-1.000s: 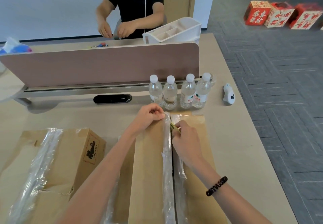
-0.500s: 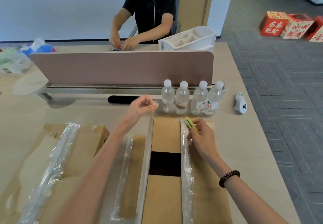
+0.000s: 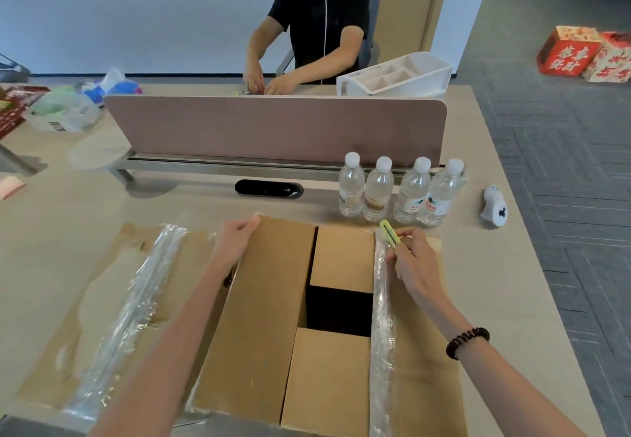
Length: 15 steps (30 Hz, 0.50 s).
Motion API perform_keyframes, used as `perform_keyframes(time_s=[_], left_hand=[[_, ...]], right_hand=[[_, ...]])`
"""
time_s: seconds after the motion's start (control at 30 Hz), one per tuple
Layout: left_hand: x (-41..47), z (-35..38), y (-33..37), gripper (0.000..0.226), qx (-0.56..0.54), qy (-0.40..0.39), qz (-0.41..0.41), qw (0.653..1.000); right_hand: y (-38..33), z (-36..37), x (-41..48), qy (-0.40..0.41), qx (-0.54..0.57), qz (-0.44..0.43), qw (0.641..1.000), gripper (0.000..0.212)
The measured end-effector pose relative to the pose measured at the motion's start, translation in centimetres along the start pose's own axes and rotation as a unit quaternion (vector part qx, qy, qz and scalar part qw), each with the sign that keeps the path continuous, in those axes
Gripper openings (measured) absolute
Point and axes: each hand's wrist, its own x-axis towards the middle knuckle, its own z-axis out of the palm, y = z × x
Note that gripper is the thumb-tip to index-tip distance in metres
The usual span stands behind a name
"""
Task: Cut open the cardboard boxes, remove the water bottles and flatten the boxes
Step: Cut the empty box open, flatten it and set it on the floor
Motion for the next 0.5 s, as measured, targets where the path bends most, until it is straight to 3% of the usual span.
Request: perform_keyframes(time_s=[0.07, 0.13, 0.33, 0.5], left_hand=[[0.2, 1.6, -1.3, 0.024, 0.143, -0.005, 0.021, 0.990], [-0.8, 4.3, -1.2, 0.039, 0.259, -0.016, 0.049, 0.964], [-3.6, 10.3, 1.1, 0.082, 0.220, -0.044, 0.053, 0.973], [-3.0, 11.4, 0.3, 0.091, 0.180, -0.070, 0.036, 0.981]], right_hand=[[0.1, -0.3, 0.3, -0.001, 0.005, -0.008, 1.000, 0.013], [0.4, -1.1, 0.7, 0.027, -0.025, -0.037, 0.999, 0.007], [3.1, -5.3, 2.5, 0.124, -0.135, -0.112, 0.977, 0.008], [8.3, -8.7, 3.1, 0.181, -0.148, -0.051, 0.971, 0.012]])
